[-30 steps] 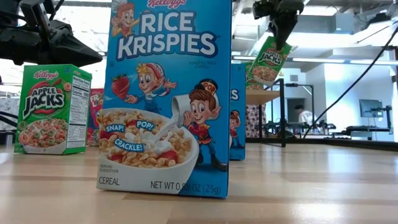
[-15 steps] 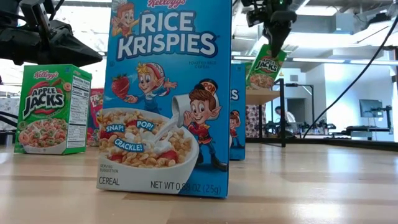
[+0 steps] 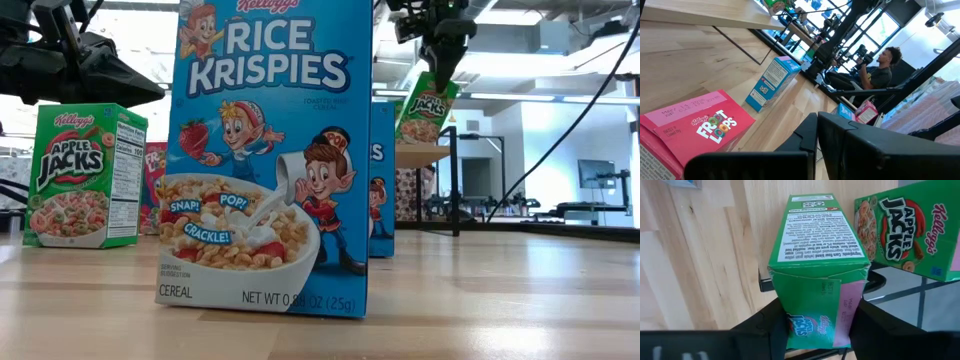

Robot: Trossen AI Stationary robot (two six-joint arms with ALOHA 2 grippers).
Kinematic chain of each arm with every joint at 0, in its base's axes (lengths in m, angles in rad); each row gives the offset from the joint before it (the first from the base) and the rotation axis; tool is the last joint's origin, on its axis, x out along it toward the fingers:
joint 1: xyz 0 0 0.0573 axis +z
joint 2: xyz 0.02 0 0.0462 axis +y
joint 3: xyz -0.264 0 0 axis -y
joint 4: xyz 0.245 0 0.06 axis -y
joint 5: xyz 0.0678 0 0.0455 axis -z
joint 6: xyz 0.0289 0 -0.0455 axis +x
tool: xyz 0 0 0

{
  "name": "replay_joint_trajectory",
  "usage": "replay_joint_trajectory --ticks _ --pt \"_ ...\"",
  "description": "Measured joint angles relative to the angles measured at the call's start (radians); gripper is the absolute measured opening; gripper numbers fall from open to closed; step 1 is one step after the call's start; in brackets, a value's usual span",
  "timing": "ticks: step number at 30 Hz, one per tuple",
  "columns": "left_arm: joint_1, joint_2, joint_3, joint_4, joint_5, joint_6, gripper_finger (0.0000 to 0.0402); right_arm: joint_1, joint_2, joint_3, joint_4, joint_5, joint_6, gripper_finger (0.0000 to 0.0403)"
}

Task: Stack cereal on shelf
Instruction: Put the right green cereal box on the shelf aligned with the other green cereal box

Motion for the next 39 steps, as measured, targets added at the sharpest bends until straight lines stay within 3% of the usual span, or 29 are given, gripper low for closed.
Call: replay_joint_trajectory --ticks 8,28,39 --pt "0.000 0.000 0.000 0.000 0.000 0.000 0.0000 -0.001 0.000 0.001 0.022 0.023 0.000 0.0228" --pt "0.000 0.000 0.000 0.000 0.000 -0.023 0.0000 -0.001 -0.002 0.003 0.047 0.028 -0.029 0.0229" --pt "0.000 0.000 0.000 0.000 -0.005 -0.019 0.0000 0.014 0.000 0.003 0.081 0.080 -0.050 0.0243"
